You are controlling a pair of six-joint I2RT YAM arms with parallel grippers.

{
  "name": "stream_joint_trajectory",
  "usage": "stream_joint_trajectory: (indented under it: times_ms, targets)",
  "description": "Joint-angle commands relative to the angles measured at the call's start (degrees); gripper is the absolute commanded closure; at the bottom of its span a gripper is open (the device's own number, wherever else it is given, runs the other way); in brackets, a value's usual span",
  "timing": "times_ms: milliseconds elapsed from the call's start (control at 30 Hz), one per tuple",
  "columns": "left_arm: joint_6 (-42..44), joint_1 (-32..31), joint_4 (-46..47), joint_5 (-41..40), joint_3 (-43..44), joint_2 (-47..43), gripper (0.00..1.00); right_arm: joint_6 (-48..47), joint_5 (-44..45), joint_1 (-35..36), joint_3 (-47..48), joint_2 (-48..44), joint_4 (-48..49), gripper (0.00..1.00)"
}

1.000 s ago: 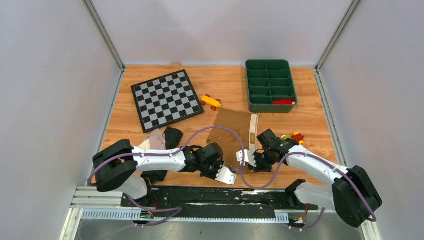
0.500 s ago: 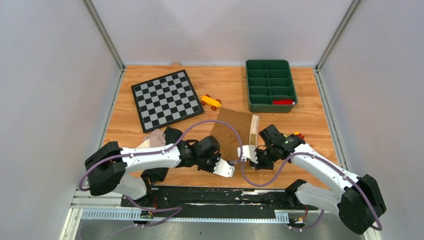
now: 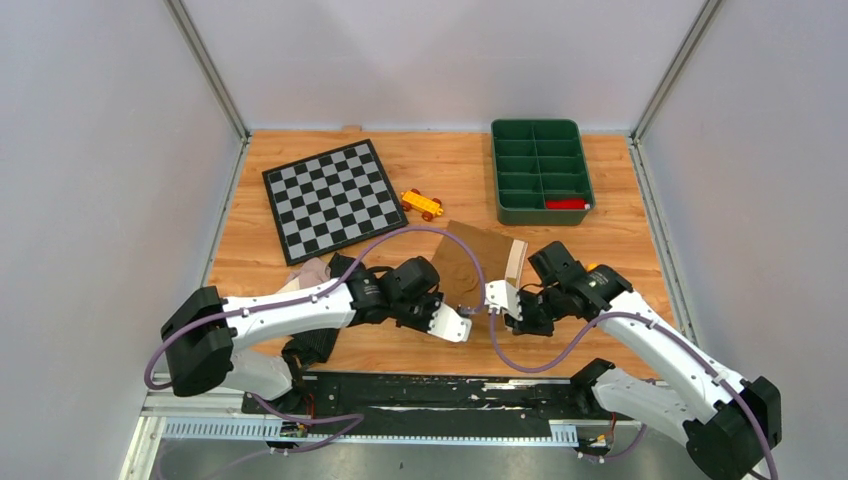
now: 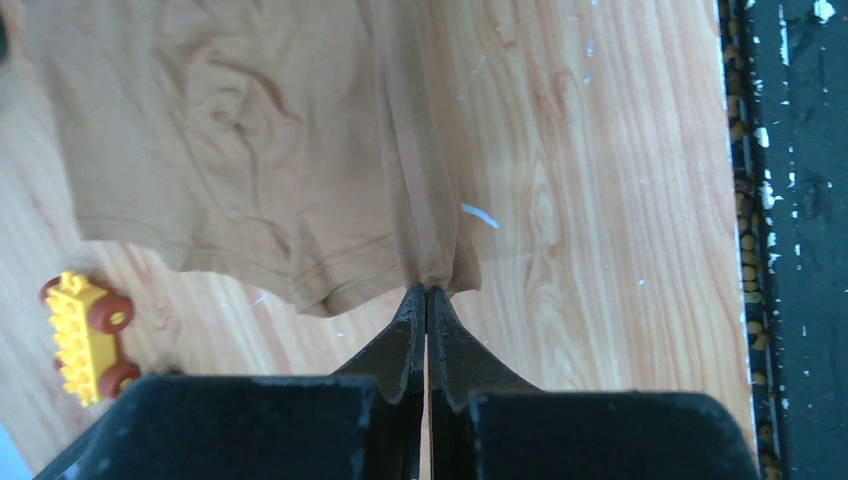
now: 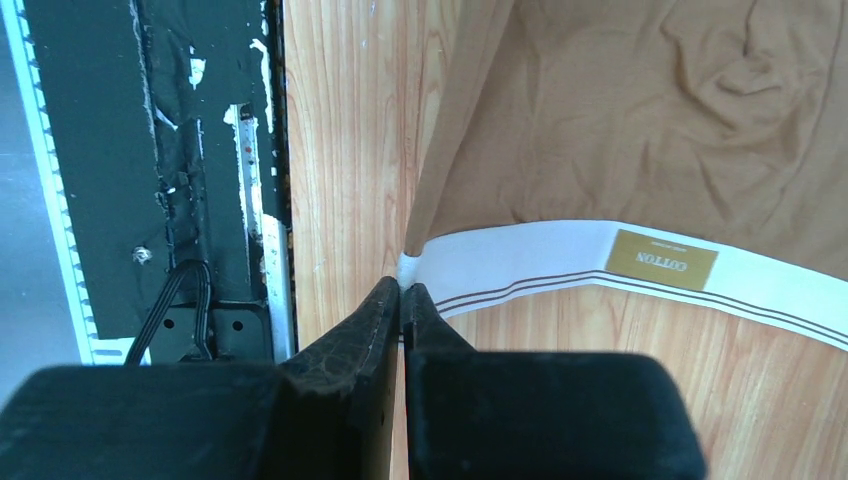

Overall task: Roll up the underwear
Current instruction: Fold the underwear at the center of the board.

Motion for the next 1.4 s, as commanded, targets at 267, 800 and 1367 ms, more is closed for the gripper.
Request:
stream_joint_trajectory:
  times_ms: [267, 800, 1367]
  targets:
    - [7.6, 4.1, 0.2, -3.0, 8.8, 1.0, 1.00, 1.6, -1.5, -1.6, 5.3, 0.3, -2.5, 1.00]
    - [18.8, 11.8, 7.9, -3.2, 24.1, 17.6, 1.00, -8.3, -7.1, -18.8, 19.8, 23.8, -2.2, 1.00]
    - [22.7, 15.8, 7.5, -2.8, 44.4, 38.5, 1.00, -6.5, -7.4, -27.5, 35.0, 45.9, 3.6, 1.00]
